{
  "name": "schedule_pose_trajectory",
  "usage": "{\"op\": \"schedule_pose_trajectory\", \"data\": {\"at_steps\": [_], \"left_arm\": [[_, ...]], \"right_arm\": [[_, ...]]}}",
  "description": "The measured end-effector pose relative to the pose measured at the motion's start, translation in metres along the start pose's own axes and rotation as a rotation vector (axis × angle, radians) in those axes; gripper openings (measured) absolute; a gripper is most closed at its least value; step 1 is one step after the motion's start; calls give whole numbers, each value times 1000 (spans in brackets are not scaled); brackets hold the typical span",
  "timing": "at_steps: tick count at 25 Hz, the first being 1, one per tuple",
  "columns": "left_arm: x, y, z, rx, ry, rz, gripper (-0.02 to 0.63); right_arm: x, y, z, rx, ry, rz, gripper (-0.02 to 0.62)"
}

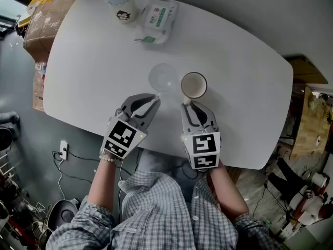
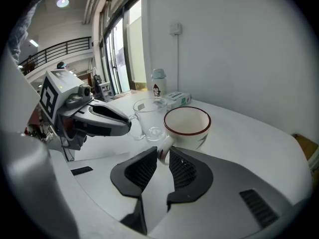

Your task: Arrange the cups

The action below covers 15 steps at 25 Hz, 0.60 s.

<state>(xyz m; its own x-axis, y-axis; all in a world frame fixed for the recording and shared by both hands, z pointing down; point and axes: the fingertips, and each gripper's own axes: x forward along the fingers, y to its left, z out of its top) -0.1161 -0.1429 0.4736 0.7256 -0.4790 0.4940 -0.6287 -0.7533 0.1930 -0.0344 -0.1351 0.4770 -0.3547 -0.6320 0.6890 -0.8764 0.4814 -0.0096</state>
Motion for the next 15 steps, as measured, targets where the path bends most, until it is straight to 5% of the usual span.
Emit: {"op": "schedule_pose_trajectory", "data": {"at_steps": [15], "left_arm": [[-6, -2, 1, -50, -9, -4, 49]], "right_arm": [[-4, -6, -2, -62, -3, -18, 86]]}}
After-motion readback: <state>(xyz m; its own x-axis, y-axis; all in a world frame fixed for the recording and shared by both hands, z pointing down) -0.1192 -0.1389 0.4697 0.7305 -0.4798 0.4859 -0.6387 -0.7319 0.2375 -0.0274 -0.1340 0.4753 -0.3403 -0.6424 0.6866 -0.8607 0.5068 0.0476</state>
